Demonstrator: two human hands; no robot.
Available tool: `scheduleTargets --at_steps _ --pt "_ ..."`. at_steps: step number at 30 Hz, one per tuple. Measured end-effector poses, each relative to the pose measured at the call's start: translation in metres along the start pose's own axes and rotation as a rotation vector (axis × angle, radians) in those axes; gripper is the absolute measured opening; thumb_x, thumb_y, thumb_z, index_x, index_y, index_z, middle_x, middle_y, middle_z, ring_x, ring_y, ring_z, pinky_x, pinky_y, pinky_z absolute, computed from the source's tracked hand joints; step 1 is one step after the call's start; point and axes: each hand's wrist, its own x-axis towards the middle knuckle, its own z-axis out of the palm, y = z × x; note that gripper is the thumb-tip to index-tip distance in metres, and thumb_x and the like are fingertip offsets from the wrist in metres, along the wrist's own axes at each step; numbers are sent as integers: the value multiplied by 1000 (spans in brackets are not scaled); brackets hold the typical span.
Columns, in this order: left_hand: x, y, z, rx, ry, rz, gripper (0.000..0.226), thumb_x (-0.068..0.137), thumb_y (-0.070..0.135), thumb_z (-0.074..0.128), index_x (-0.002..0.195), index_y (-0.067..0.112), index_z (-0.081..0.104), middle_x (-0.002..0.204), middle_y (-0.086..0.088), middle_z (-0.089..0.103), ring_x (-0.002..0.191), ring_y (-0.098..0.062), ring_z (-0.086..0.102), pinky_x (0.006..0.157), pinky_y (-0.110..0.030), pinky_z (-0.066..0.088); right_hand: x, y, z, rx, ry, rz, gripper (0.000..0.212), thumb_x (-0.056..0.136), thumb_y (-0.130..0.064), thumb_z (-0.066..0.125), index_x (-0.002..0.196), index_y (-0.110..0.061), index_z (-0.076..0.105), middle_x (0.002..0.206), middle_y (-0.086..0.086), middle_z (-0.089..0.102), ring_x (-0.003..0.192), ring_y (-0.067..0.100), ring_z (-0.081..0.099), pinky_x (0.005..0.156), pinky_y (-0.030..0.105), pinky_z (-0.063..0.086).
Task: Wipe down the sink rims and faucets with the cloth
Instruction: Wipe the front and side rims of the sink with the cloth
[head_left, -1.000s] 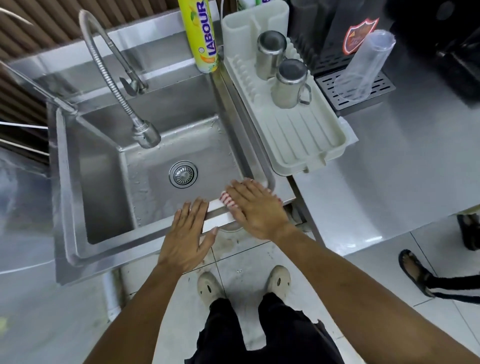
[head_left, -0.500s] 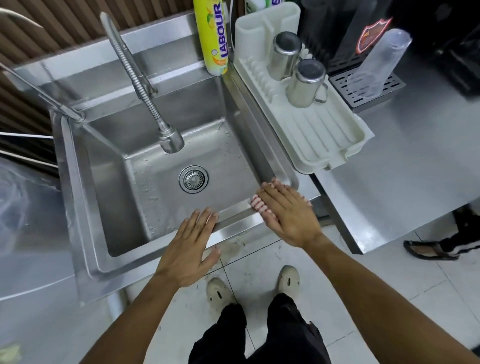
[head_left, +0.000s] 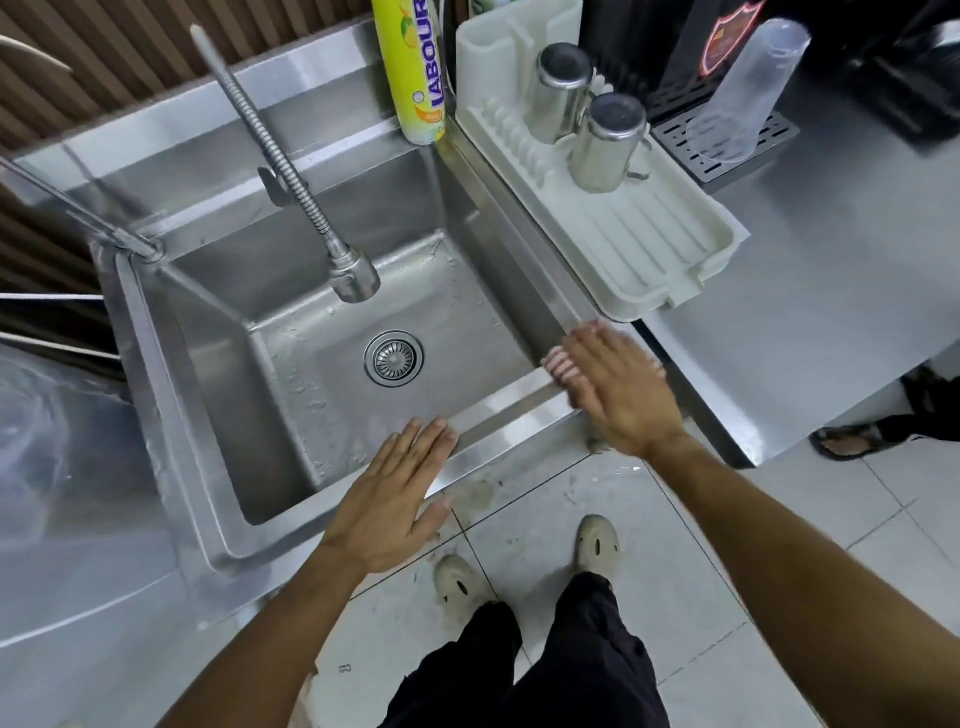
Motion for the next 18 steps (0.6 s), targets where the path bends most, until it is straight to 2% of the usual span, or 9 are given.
scheduleTargets --at_steps 2,5,6,8,10,12,14,16,18 --pt "-2 -2 2 8 2 -12 63 108 47 18 164 20 8 172 2 1 158 -21 -2 126 -42 9 -3 8 -5 -11 2 73 60 109 -44 23 163 -20 18 171 5 18 159 21 5 129 36 -4" --pt "-1 -2 2 2 11 -41 61 109 45 16 164 21 10 172 1 2 158 -21 -3 127 -42 8 -3 -33 -1 37 18 216 62 109 -47 19 164 -17 17 171 5 10 159 24 -1 129 40 -6" --pt "-1 -2 2 -2 9 -47 61 109 46 15 164 21 11 172 1 2 158 -21 -3 127 -42 8 -4 -47 2 54 12 174 62 109 -46 23 163 -16 22 170 7 15 159 26 3 129 40 -4" --pt "-1 -1 1 -5 2 -46 61 108 47 13 164 22 11 172 2 3 158 -20 -3 126 -43 9 -8 -60 8 40 -52 -67 61 108 -47 32 160 -16 32 168 6 25 158 26 13 130 43 4" --pt "-2 -1 -1 -11 -1 -42 60 109 47 12 164 22 12 172 2 5 158 -20 -2 126 -44 11 -3 -42 3 26 -91 -200 62 108 -52 29 160 -20 31 167 2 27 158 23 16 129 45 12" --pt "-2 1 -2 -20 7 -55 60 109 47 11 164 23 13 172 3 6 158 -19 0 126 -43 12 2 -14 -4 21 -87 -112 63 108 -55 18 161 -23 28 168 1 26 158 21 13 129 46 13" --pt "-2 4 -1 -32 19 -75 60 108 48 9 164 26 13 171 5 7 158 -18 3 126 -42 15 -2 5 -9 2 -19 13 64 107 -52 14 161 -21 29 168 4 27 159 21 11 129 45 11" --pt "-3 5 -1 -42 24 -97 59 108 50 10 163 30 11 171 9 5 158 -17 8 124 -42 21 -5 -7 -6 30 34 150 63 107 -49 19 160 -17 31 168 6 27 159 24 12 129 44 7" --pt "-2 5 -1 -56 37 -115 58 107 50 13 163 33 12 171 11 7 153 -18 23 116 -42 31 -3 -46 2 110 112 311 62 107 -46 29 158 -13 37 166 9 32 157 28 18 129 44 8"
